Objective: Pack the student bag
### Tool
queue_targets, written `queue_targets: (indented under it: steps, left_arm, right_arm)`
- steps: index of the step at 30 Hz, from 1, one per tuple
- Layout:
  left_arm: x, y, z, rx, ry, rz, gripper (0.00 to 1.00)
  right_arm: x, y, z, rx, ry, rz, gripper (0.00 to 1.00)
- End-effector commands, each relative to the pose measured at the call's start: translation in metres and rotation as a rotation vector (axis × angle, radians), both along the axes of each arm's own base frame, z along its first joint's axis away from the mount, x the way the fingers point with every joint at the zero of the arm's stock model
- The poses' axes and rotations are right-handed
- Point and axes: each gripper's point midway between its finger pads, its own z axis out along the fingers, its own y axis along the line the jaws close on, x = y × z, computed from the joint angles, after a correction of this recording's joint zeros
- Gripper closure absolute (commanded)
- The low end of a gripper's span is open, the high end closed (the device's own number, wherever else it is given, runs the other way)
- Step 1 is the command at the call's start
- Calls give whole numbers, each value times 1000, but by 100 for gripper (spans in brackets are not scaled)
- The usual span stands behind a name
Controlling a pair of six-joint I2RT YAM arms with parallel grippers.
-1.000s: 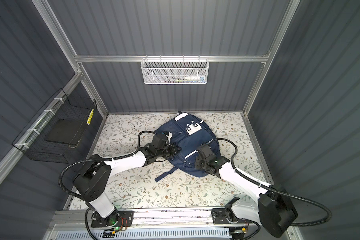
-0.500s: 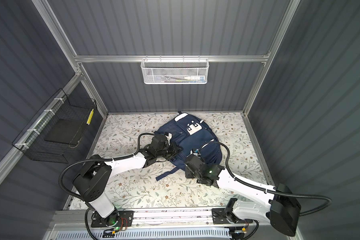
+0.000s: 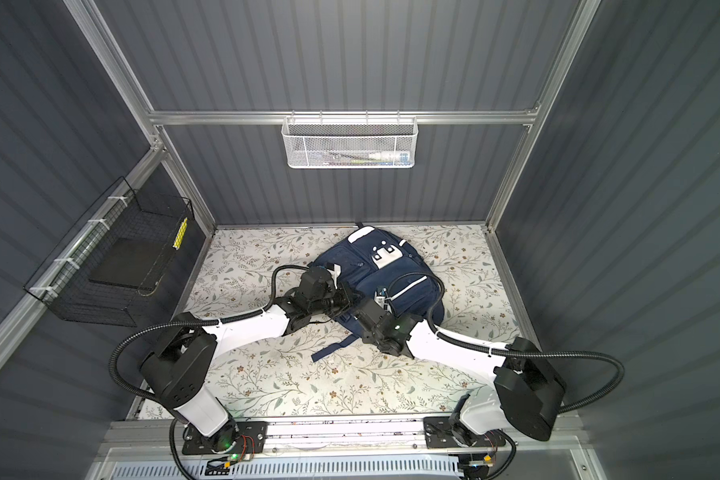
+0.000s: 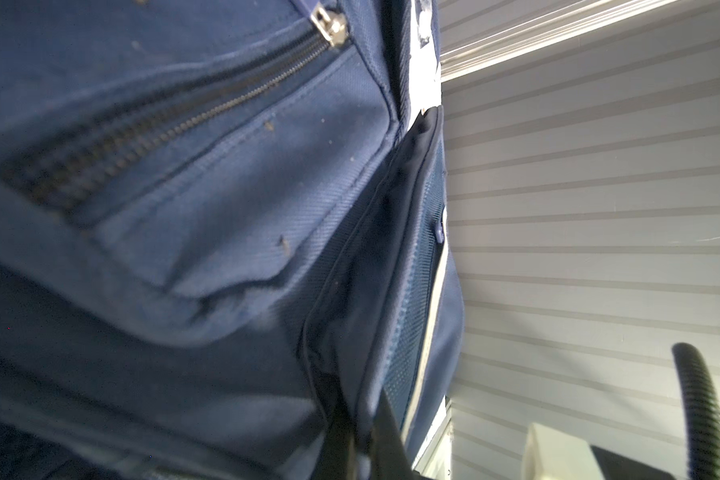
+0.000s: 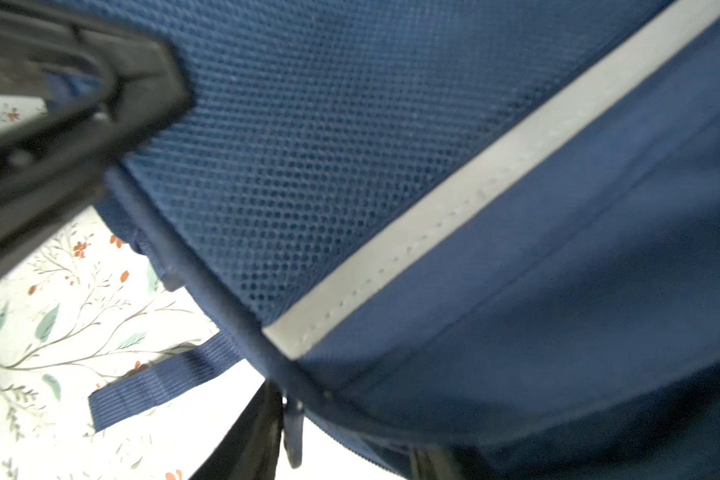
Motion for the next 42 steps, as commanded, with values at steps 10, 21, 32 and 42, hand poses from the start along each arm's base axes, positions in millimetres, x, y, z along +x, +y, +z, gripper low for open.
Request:
queue_targets:
  steps: [10,21,32,42]
  left_arm:
    - [-17,-6,46,-108,-82,-67,100]
    - [-10,-2,42,-90,-86,-50,100]
    - [0,9,21,-78,-49,-21,100]
    - [-15,-12,18,-108,-31,-71,100]
  right_arm:
    - [6,-17,21,-9,-38,-10,86]
    - [-18,-17,2,99,91,171,100]
    - [-37,-31,7,178,77,219,91]
    - [-22,-4,18,188,46,292,53]
